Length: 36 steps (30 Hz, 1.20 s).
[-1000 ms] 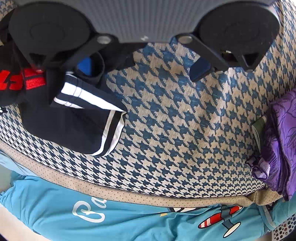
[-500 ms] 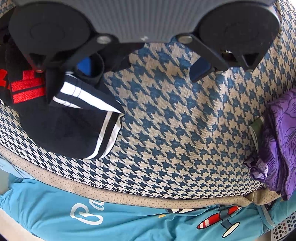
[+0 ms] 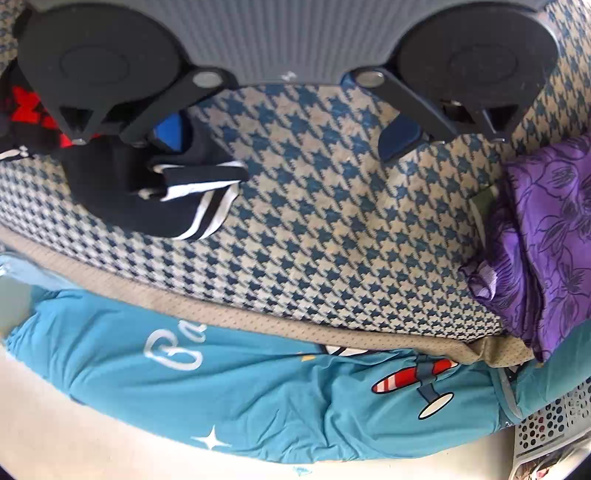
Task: Fold clothes
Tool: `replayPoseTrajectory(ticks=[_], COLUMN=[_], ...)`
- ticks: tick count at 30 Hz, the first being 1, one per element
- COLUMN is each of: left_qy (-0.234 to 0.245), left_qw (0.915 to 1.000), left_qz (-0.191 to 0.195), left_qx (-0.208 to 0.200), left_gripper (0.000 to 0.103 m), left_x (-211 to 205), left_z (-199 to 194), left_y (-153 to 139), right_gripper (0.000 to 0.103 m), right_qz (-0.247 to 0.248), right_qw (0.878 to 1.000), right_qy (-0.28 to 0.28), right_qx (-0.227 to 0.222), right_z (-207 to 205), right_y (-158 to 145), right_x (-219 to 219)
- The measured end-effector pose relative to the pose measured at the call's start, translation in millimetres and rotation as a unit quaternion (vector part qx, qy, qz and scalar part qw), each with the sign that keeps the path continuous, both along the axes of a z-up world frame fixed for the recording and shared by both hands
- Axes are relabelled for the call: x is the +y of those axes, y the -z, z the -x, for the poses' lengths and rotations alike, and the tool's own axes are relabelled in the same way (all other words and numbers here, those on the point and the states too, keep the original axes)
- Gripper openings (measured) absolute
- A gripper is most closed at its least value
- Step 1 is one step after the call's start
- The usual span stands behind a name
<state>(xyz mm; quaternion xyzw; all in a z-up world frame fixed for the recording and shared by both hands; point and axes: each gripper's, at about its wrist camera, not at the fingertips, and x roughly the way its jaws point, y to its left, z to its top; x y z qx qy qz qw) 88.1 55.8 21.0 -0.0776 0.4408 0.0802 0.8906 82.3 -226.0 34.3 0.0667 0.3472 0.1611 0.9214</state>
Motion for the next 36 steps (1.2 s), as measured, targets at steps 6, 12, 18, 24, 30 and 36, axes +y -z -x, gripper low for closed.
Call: replayPoseTrajectory(ticks=[6, 12, 18, 24, 30, 36], left_qy=[0.005, 0.037, 0.075, 0.062, 0.036, 0.013], left_qw=[0.9989, 0.9969, 0.9965, 0.998, 0.999, 0.9996], left_qz=[-0.002, 0.018, 0.015, -0.011, 0.0, 0.027], left_qx=[-0.047, -0.067, -0.033, 0.01, 0.027, -0.002], left_gripper=[0.103, 0.103, 0.103, 0.103, 0.103, 0.103], left_x=[-11, -26, -55, -61, -46, -25], left_z=[8, 5, -3, -10, -11, -8], left_y=[-16, -22, 0, 20, 22, 2], right_gripper=[0.016, 0.04, 0.039, 0.014, 0.011, 0.011], right_qz=[0.061, 0.104, 0.1, 0.088, 0.036, -0.018], right_qw=[0.998, 0.994, 0.994, 0.996, 0.999, 0.997], right_qy=[-0.018, 0.021, 0.034, 0.029, 0.018, -0.06], right_qx=[-0.027, -0.02, 0.0, -0.012, -0.026, -0.055], right_z=[13, 10, 5, 7, 14, 34], right_y=[-1, 6, 19, 13, -2, -21], right_x=[15, 13, 8, 7, -2, 4])
